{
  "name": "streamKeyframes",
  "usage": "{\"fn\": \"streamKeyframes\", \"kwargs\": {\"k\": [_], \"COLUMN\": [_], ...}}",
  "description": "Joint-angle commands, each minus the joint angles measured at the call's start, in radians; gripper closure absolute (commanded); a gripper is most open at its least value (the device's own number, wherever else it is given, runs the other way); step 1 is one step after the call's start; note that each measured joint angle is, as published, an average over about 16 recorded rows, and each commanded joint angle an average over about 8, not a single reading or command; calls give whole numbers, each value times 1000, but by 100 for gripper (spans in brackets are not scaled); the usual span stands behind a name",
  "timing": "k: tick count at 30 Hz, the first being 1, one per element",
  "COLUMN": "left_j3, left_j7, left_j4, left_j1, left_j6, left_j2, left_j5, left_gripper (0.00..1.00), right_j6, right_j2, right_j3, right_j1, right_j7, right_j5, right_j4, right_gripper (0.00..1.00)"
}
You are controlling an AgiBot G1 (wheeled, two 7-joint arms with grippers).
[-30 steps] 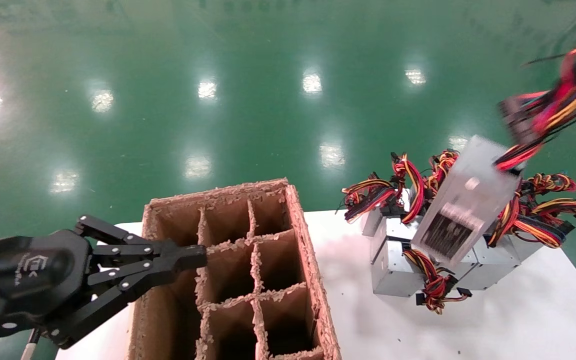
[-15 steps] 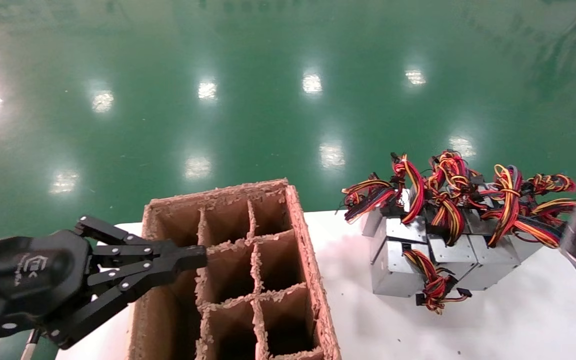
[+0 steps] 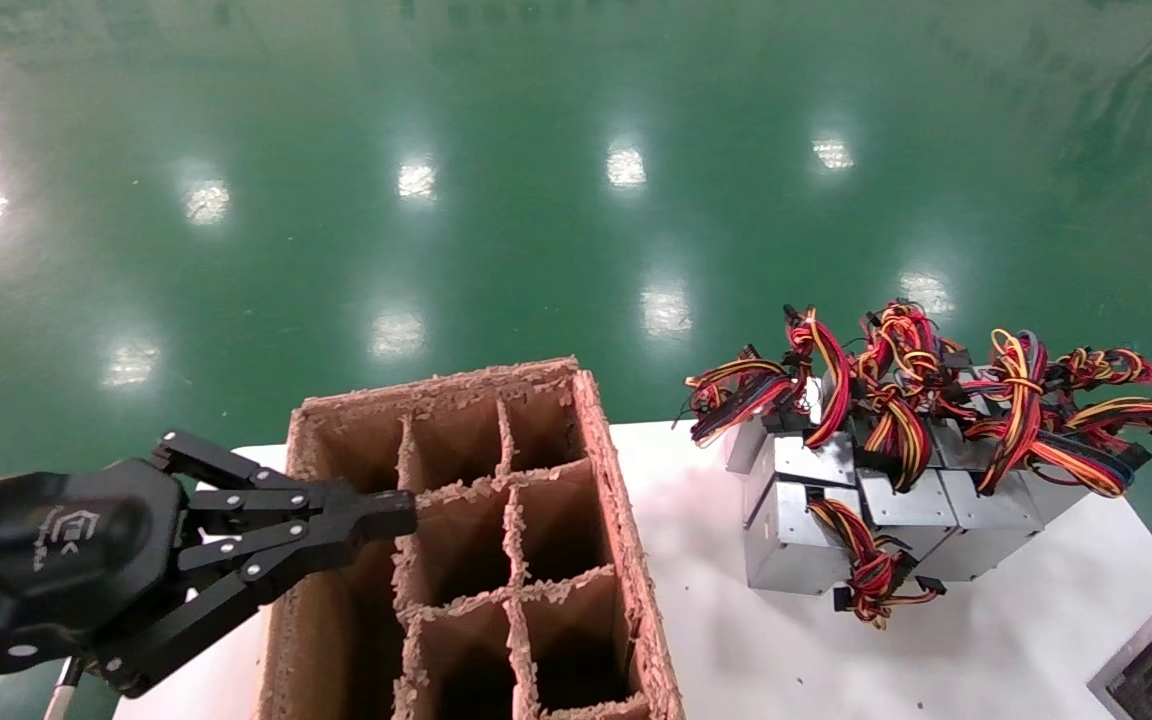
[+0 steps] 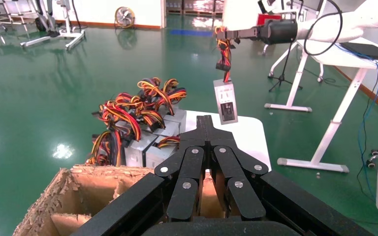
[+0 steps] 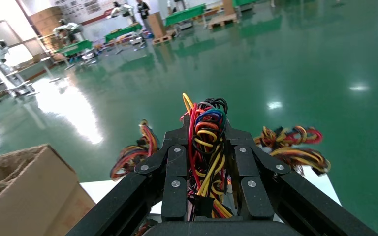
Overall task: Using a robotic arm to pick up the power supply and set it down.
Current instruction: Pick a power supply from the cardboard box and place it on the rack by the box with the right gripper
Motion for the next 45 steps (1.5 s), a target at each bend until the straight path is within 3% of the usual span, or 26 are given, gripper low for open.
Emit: {"fn": "streamKeyframes", "kwargs": {"k": [1, 11, 23, 30, 45], "left_j3": [0, 0, 0, 0, 0], "left_j7": [0, 0, 0, 0, 0], "left_j4": [0, 0, 0, 0, 0], "left_j1": [0, 0, 0, 0, 0], "left_j6": [0, 0, 0, 0, 0], "left_j2": [0, 0, 0, 0, 0], "left_j5": [0, 0, 0, 0, 0], "left_gripper": [100, 100, 100, 100, 100], "right_j6": [18, 198, 400, 426, 400], "right_j2": [-6, -50, -118, -161, -249], "right_j3": [-1, 1, -54, -96, -169], "right_j1": [-36, -6, 209, 330, 547], "right_j7": [-11, -98, -104, -70, -11], "right_j5": [17, 35, -91, -177, -322], "right_j4": [5, 118, 169, 112, -70], "right_gripper": [100, 100, 100, 100, 100]}}
